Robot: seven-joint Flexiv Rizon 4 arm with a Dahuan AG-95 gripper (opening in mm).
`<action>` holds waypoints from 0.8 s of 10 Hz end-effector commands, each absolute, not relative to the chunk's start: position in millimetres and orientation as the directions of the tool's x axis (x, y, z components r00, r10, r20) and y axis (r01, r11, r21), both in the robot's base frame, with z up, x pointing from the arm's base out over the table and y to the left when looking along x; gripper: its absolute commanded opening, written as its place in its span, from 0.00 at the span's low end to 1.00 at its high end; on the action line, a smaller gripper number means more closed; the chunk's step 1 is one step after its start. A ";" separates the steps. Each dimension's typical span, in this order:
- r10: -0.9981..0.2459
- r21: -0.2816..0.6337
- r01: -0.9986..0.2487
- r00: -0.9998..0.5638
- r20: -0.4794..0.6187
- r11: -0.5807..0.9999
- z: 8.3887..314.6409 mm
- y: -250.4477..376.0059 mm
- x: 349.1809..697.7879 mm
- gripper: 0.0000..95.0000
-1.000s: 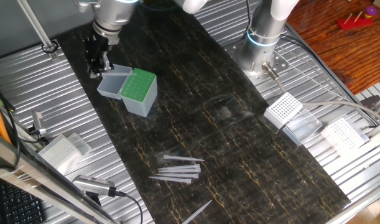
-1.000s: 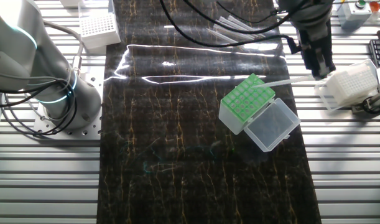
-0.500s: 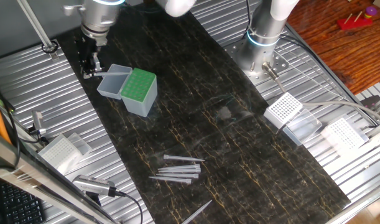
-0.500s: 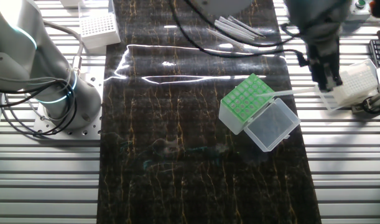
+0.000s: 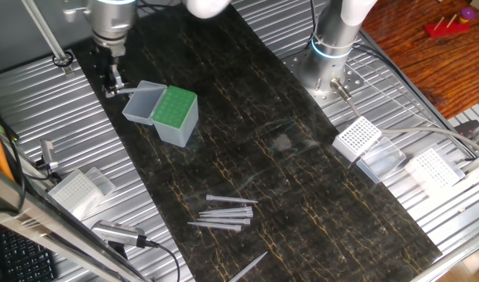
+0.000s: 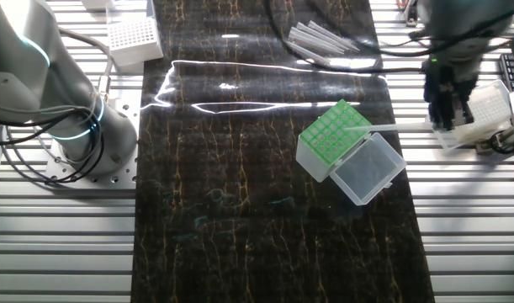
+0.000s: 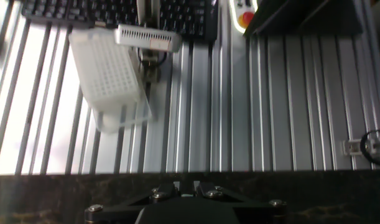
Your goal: Insert a large pipette tip into the holder for large pipette tips
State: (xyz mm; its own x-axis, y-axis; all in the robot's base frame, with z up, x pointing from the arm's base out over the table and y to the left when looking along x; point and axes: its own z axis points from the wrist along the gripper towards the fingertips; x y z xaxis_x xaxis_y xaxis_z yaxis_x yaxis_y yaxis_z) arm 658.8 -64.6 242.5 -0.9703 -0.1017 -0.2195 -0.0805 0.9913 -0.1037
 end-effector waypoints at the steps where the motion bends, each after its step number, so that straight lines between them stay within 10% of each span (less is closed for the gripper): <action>1: -0.127 -0.140 -0.101 -0.973 -0.191 0.985 241.3 -65.7 658.8 0.00; 4: -0.165 -0.215 -0.120 -0.965 -0.204 0.969 241.6 -64.9 659.4 0.00; 8: -0.037 -0.066 -0.022 -0.973 -0.227 0.998 250.3 -55.4 652.5 0.00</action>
State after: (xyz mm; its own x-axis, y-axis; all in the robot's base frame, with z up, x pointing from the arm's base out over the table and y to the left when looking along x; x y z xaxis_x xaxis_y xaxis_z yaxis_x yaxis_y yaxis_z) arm 651.4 -55.8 250.1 -0.9638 -0.1584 -0.2143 -0.1071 0.9666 -0.2326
